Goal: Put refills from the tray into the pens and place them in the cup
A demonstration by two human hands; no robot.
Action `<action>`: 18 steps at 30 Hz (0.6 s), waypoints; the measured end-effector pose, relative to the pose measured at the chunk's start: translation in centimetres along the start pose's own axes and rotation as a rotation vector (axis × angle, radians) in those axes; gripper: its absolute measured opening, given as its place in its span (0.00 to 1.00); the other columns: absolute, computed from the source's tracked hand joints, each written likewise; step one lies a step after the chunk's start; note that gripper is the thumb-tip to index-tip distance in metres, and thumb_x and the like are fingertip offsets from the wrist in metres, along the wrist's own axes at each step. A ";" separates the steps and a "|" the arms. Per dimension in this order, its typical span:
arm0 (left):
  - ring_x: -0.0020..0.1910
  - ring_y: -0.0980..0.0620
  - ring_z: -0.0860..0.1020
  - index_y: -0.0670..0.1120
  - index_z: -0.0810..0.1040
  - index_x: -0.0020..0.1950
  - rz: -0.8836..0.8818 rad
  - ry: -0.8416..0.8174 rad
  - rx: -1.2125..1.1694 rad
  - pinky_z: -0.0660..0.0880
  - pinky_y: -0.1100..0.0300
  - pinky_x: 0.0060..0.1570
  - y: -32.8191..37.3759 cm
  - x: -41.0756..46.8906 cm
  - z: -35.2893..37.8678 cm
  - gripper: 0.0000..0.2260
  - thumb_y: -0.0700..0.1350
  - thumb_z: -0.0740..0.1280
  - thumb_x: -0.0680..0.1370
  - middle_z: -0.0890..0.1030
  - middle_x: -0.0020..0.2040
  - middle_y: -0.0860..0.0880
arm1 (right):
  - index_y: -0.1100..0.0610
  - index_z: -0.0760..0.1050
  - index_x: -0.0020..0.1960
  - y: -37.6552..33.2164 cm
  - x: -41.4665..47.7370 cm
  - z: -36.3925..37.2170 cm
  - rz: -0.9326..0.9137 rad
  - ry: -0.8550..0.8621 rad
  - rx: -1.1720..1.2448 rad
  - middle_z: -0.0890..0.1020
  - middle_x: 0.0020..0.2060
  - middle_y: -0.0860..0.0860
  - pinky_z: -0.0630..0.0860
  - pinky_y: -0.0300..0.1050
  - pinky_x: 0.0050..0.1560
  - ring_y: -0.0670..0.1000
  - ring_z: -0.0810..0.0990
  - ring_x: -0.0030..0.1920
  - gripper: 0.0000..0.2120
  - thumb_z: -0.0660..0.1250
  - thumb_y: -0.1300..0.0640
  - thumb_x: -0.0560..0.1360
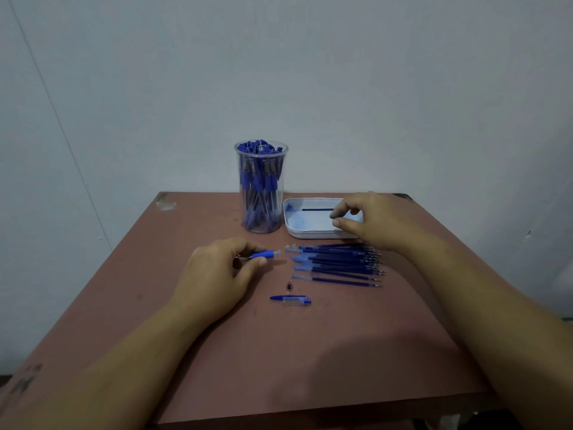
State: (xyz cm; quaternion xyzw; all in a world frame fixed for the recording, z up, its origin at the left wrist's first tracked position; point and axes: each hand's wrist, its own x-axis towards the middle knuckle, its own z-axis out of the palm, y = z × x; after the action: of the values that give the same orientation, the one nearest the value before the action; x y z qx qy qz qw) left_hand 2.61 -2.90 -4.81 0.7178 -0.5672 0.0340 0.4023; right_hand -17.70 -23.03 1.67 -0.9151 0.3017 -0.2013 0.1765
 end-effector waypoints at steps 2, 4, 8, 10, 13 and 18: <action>0.42 0.65 0.76 0.58 0.83 0.53 -0.003 0.005 0.003 0.70 0.69 0.41 0.0 0.2 0.0 0.07 0.51 0.71 0.76 0.78 0.39 0.66 | 0.47 0.79 0.54 0.4 1.7 0.0 0.031 -0.039 -0.014 0.76 0.46 0.38 0.65 0.32 0.43 0.42 0.74 0.51 0.06 0.68 0.52 0.78; 0.41 0.64 0.76 0.58 0.83 0.53 -0.003 0.008 0.017 0.71 0.68 0.41 -0.1 0.3 0.0 0.07 0.51 0.71 0.76 0.78 0.40 0.66 | 0.49 0.79 0.57 1.0 3.7 0.4 0.051 -0.093 -0.028 0.78 0.52 0.43 0.67 0.37 0.50 0.46 0.74 0.55 0.09 0.68 0.53 0.78; 0.41 0.63 0.76 0.57 0.83 0.54 -0.010 0.007 0.026 0.71 0.67 0.41 -0.1 0.4 -0.1 0.07 0.52 0.70 0.76 0.80 0.42 0.64 | 0.49 0.78 0.60 1.9 6.8 1.3 0.078 -0.170 -0.083 0.78 0.59 0.48 0.68 0.42 0.54 0.46 0.74 0.54 0.12 0.68 0.53 0.77; 0.41 0.62 0.77 0.57 0.83 0.54 -0.015 -0.001 0.033 0.71 0.68 0.42 -0.1 0.5 -0.1 0.08 0.53 0.70 0.76 0.81 0.43 0.63 | 0.49 0.78 0.61 2.2 7.6 1.6 0.096 -0.176 -0.085 0.77 0.57 0.46 0.68 0.41 0.54 0.46 0.74 0.53 0.13 0.68 0.53 0.77; 0.40 0.63 0.76 0.58 0.83 0.54 -0.013 -0.006 0.038 0.71 0.68 0.42 -0.1 0.5 0.0 0.08 0.53 0.70 0.76 0.80 0.43 0.64 | 0.51 0.77 0.62 2.7 8.3 2.2 0.115 -0.197 -0.110 0.78 0.58 0.47 0.71 0.43 0.58 0.47 0.76 0.55 0.14 0.68 0.54 0.77; 0.41 0.62 0.77 0.57 0.83 0.54 -0.006 -0.012 0.042 0.74 0.65 0.43 -0.3 0.5 0.0 0.08 0.52 0.70 0.76 0.82 0.44 0.62 | 0.52 0.81 0.54 3.1 8.4 2.6 0.101 -0.179 -0.116 0.80 0.49 0.48 0.70 0.40 0.46 0.45 0.76 0.45 0.07 0.68 0.55 0.77</action>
State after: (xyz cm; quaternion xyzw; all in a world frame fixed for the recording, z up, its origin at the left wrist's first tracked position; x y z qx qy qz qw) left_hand 3.00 -3.34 -4.71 0.7279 -0.5666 0.0404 0.3839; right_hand -11.81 -30.11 0.29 -0.9217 0.3415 -0.0919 0.1595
